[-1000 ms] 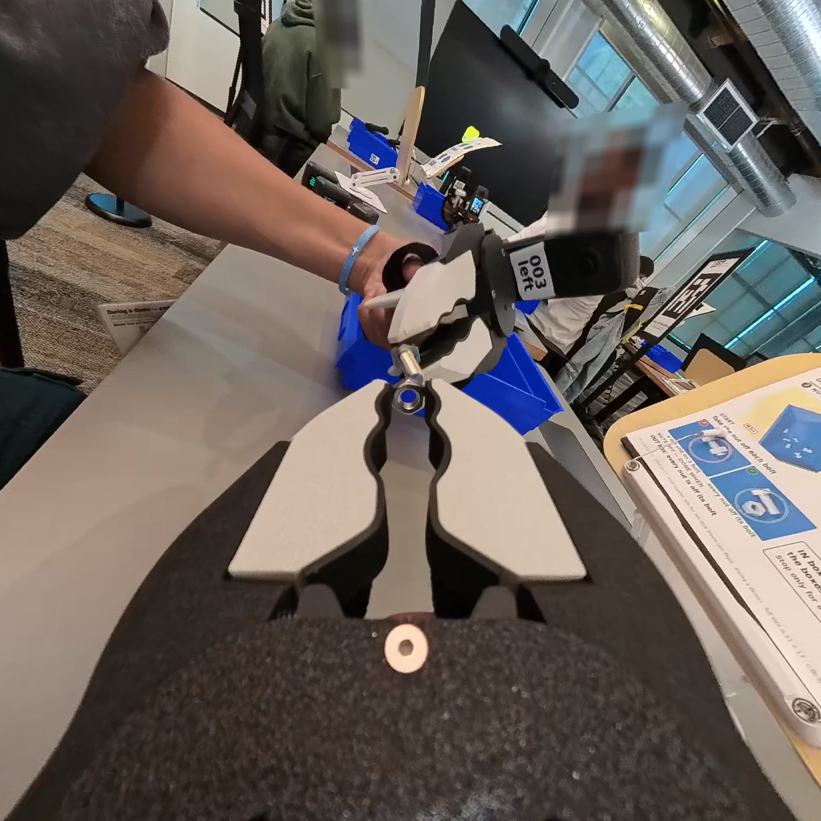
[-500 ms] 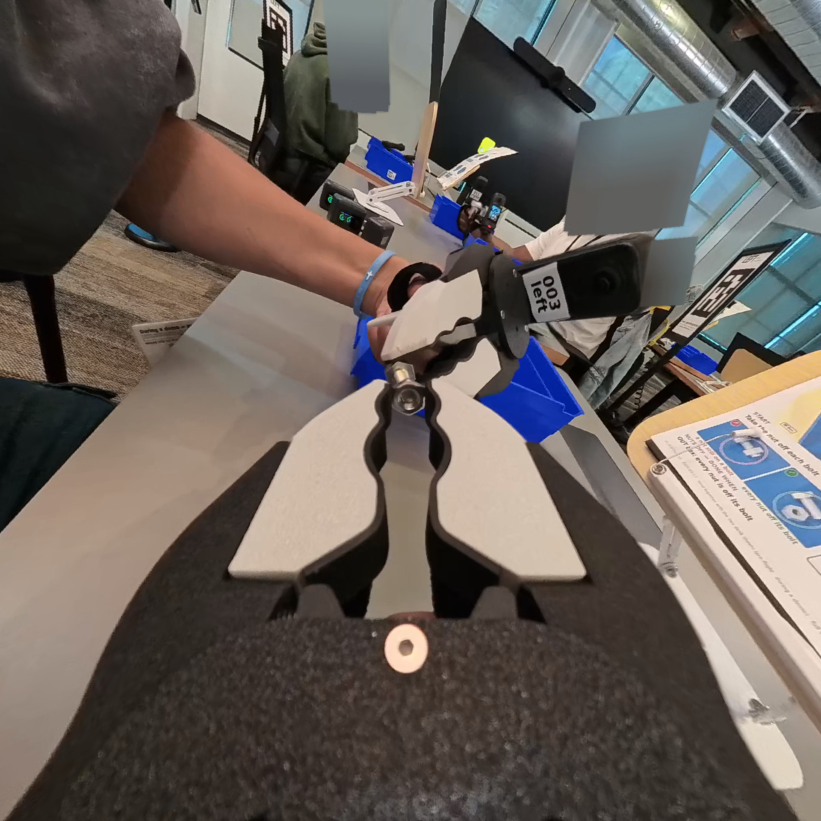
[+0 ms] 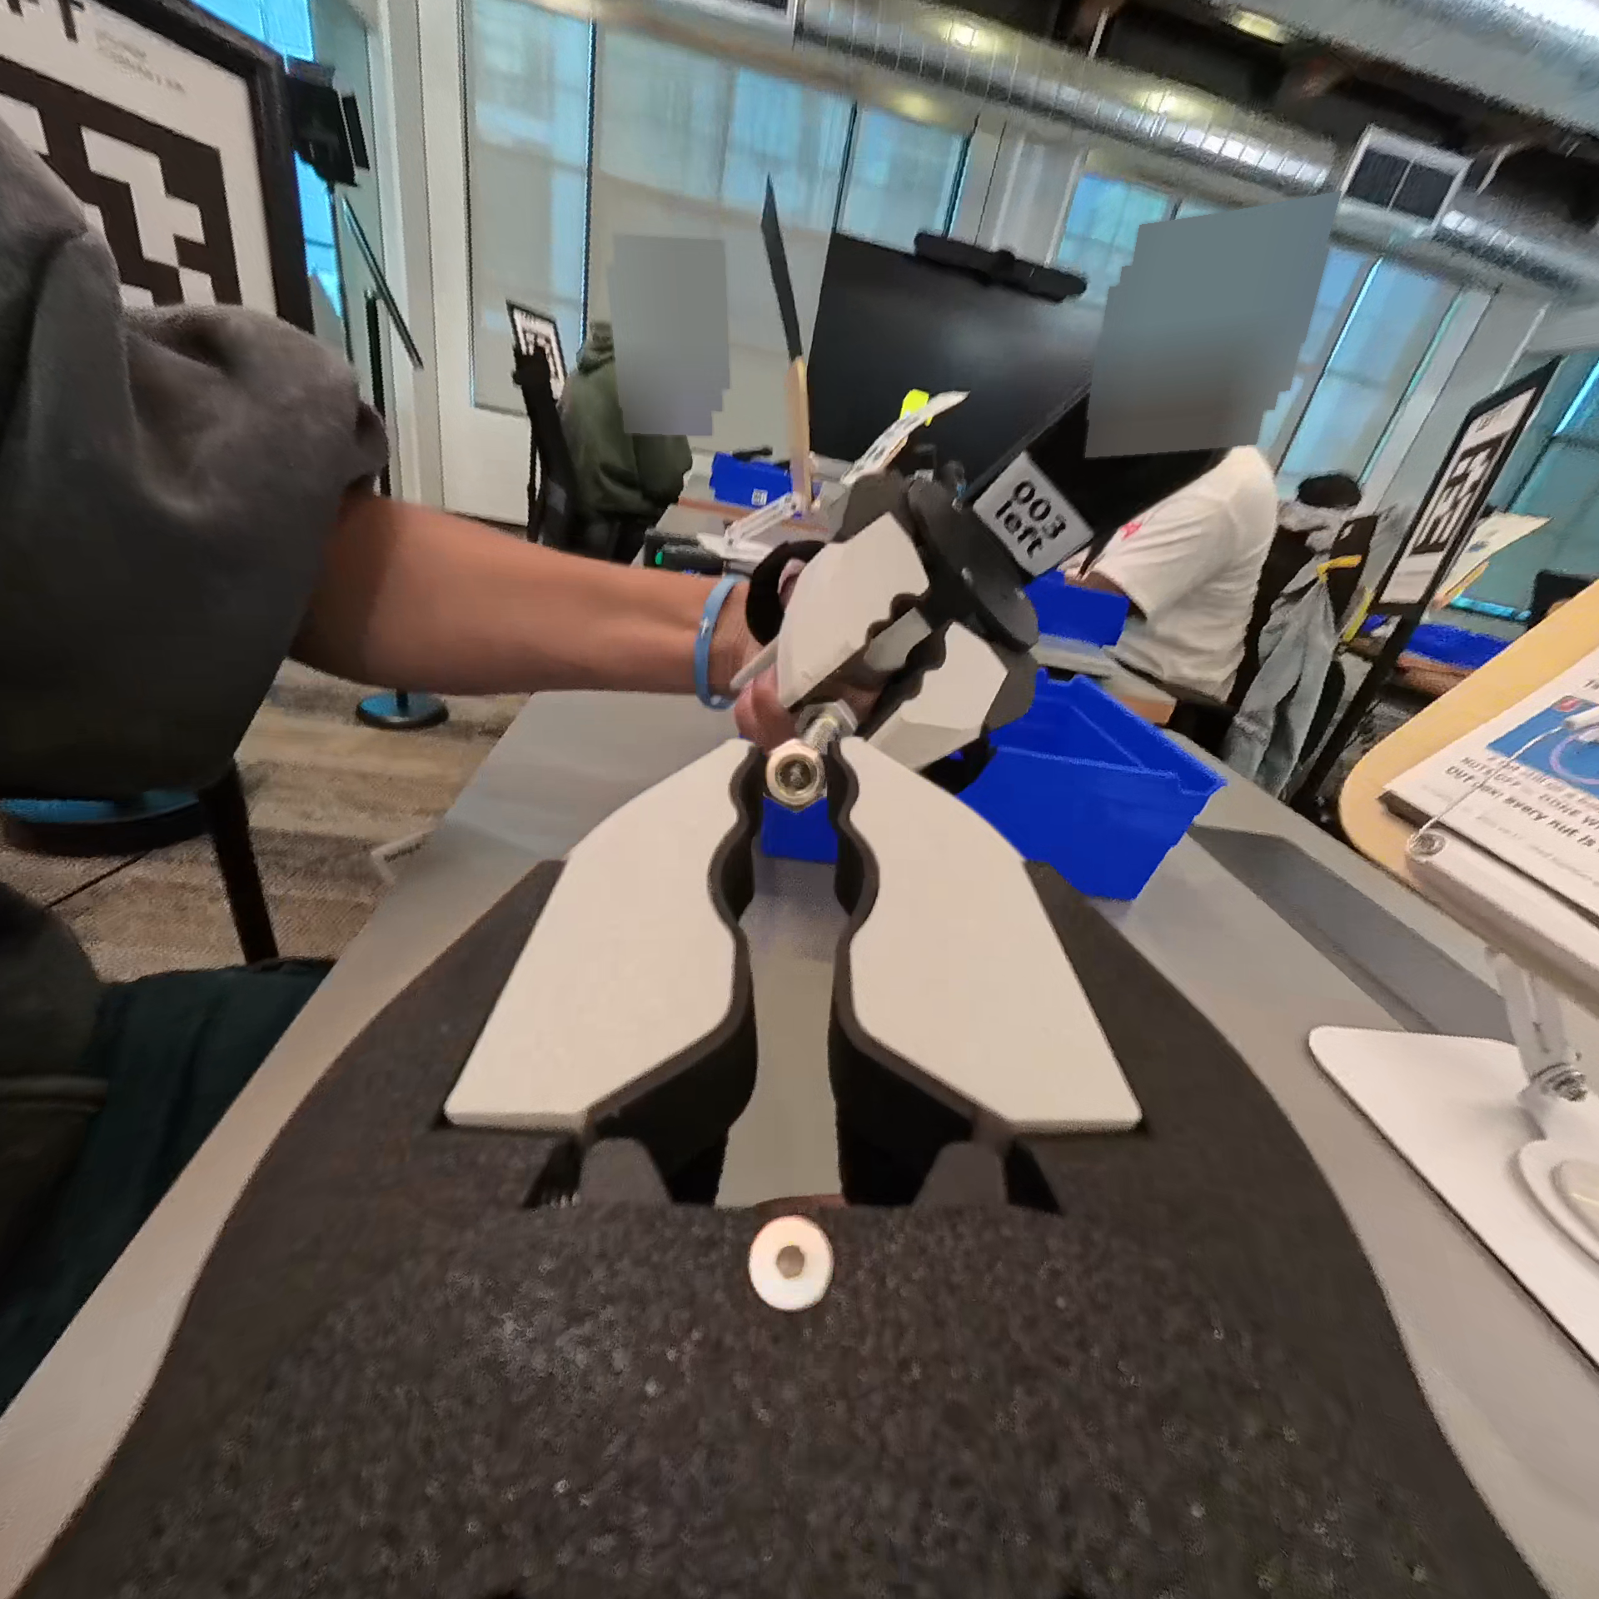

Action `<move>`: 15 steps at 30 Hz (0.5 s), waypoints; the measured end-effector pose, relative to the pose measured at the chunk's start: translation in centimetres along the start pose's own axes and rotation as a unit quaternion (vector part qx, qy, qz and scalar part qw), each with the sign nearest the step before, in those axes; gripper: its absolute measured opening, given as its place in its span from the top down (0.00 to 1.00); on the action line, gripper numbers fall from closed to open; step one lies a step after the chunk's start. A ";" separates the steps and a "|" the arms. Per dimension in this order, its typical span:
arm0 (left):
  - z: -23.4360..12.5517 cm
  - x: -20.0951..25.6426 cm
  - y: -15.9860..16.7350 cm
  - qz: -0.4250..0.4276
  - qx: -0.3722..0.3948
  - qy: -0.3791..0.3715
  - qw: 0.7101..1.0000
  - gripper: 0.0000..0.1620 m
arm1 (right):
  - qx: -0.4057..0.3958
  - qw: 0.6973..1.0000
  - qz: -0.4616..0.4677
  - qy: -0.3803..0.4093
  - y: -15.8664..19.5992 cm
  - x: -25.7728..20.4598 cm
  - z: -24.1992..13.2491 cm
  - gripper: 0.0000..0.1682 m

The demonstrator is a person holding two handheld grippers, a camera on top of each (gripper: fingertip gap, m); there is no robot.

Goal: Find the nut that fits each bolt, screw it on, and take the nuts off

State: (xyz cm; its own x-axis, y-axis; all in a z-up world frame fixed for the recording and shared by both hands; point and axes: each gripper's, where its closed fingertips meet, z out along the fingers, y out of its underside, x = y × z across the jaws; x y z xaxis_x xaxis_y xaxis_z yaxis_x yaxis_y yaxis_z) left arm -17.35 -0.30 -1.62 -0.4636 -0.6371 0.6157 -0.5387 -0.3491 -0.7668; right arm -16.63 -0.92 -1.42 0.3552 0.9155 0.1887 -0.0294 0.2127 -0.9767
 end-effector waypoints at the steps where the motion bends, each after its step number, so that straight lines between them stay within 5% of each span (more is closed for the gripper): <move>1: 0.0 0.2 -0.2 0.001 0.015 0.008 1.000 0.91 | 0.010 1.000 -0.006 0.004 -0.2 -0.1 0.0 0.92; 10: -0.5 1.5 -0.8 -0.014 0.166 0.107 0.980 0.91 | 0.014 0.989 -0.131 0.070 -2.0 -0.4 0.5 0.92; 15: -0.5 1.7 -0.5 -0.016 0.192 0.123 0.973 0.91 | 0.024 0.989 -0.124 0.074 -2.4 -0.2 0.7 0.92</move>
State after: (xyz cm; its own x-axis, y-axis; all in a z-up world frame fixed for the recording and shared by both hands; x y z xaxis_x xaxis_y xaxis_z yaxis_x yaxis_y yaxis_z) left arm -18.21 -0.85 -0.11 -0.6317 -0.4539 0.6284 -0.2743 -0.6274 -0.7288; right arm -17.26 -1.39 0.96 0.4906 0.7738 0.4007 0.0321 0.4435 -0.8957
